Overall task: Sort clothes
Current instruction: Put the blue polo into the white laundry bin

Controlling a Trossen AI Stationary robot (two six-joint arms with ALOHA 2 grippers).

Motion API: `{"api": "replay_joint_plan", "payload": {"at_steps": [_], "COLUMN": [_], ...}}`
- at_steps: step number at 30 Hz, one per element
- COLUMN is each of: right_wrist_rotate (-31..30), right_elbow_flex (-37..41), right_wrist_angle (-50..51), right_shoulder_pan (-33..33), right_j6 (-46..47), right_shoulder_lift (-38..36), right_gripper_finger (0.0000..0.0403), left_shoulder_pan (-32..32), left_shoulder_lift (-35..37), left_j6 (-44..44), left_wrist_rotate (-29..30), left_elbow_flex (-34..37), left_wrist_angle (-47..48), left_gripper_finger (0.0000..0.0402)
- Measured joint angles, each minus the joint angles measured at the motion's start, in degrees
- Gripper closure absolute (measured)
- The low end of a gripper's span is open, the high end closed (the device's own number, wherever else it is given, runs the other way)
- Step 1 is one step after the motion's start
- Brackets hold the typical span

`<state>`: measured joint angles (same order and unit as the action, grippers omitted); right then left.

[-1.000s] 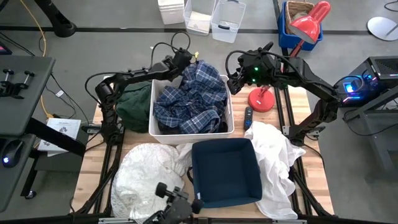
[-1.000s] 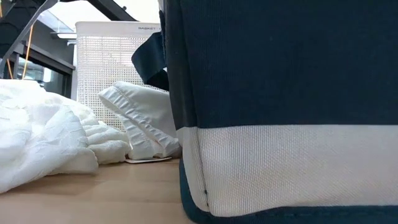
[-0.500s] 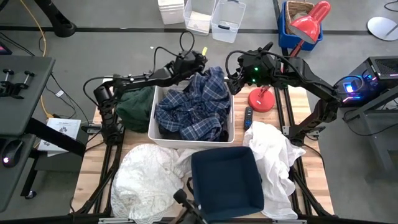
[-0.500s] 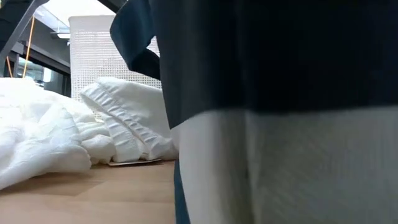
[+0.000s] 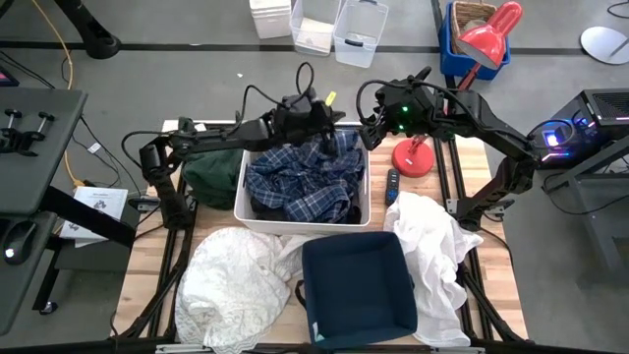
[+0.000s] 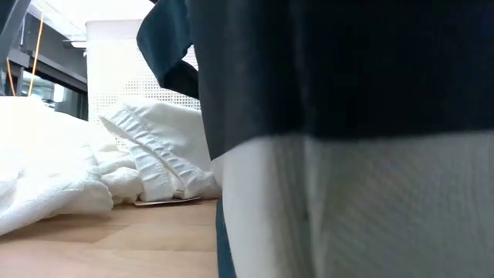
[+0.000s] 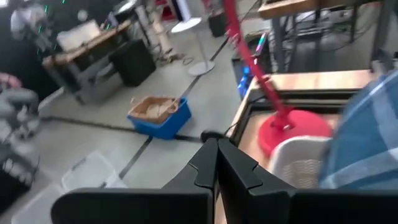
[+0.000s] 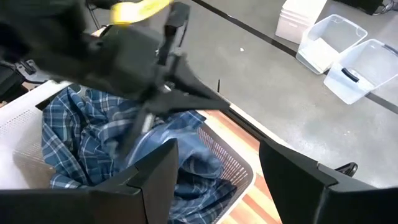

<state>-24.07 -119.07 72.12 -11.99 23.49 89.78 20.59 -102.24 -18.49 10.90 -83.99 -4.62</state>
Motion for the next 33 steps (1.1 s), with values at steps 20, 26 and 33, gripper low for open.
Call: {"api": "replay_joint_plan", "payload": {"at_steps": [20,26,33], "right_wrist_rotate": [-0.3,-0.3,-0.2], "right_elbow_flex": [0.0,0.0,0.0], "right_wrist_angle": [0.0,0.0,0.0], "right_shoulder_pan": [0.0,0.0,0.0], "right_j6": [-1.1,-0.2,0.0], "right_shoulder_lift": [0.0,0.0,0.0], "right_gripper_finger": [0.0182,0.0182,0.0182], "left_shoulder_pan": [-15.4,-13.3,-11.6], "left_shoulder_lift": [4.0,4.0,4.4], "left_j6": [23.1,42.6,60.6], "left_wrist_rotate": [5.6,5.7,0.8], "left_elbow_flex": [13.4,24.7,37.0], "left_wrist_angle": [16.5,14.3,11.1], "left_gripper_finger": [0.0401,0.0401,0.0401]}}
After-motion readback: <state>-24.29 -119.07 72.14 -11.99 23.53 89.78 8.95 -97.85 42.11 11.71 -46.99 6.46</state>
